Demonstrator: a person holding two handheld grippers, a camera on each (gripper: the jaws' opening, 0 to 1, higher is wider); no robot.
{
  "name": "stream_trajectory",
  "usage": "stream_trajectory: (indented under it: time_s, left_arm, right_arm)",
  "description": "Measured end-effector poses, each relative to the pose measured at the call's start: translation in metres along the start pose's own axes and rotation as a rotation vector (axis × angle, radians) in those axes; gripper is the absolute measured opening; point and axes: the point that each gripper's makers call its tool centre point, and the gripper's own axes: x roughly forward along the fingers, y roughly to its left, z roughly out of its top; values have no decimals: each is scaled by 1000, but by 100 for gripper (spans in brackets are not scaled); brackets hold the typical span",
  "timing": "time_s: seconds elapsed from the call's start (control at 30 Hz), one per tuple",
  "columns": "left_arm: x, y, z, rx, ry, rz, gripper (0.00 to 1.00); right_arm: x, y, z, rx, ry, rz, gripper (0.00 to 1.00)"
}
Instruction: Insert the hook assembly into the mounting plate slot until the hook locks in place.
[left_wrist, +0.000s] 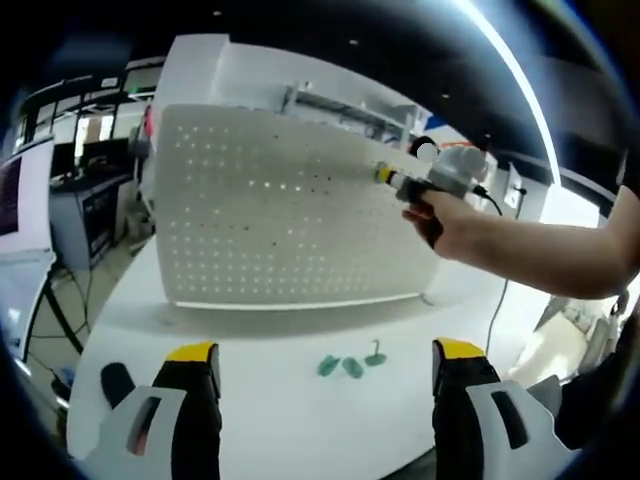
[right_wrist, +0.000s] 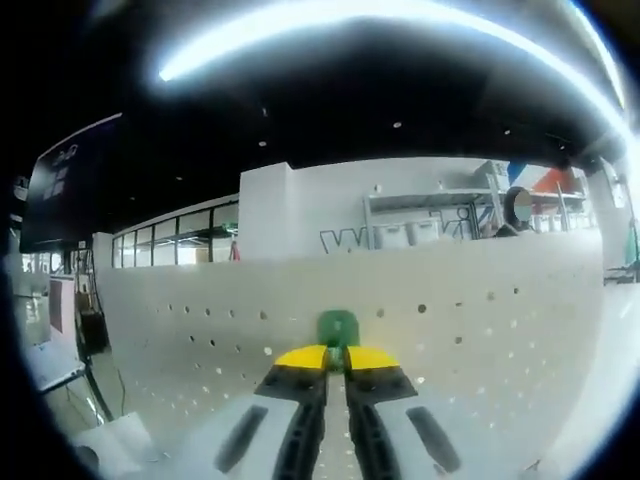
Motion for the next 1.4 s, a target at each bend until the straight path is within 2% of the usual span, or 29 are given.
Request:
stream_trajectory:
  time_s: [0.37,0.43,0.5,0.63,0.77,1.03,1.1,1.27,1.33,1.37,1.4]
  left_arm:
    - [-7,-6,1,13,-4,-5,91]
    - [-9,-7,0,12,-3,-4,91]
    - [-10,-7,-1,10,-2,-5,91]
    - [-13,-9,-6,11,13,-4,91]
    - [-14,-11,-7,4,10,-4,91]
    - [-17,-18,-13,16,24,-20,91]
    - [-17,-18,-15,19,27,-20,91]
    - [-18,-18,-16,24,30,-18,92]
    - [-19,-18,-17,21,32,-18,92]
    - [-19,-18,-17,20,32,-19,92]
    - [-20,-18,-17,21,32,-18,91]
  right_arm:
    - [-6,5,5,20,23,40,17]
    - [-9,7,5,-6,32,56,18]
    - [-11,5,3,-33,51,56,18]
    - [-17,-3,4,2,63,48,22]
    - [-28,-7,10,-10,57,58,24]
    - [-55,-10,9,-13,75,81,27]
    - [-60,-8,2,-60,115,104,27]
    - [-72,-8,-2,-30,129,115,29]
    - [-78,-8,-8,-58,151,121,31]
    - [-83,-11,-11,-99,159,112,31]
    - [-86,-10,-13,-95,163,116,31]
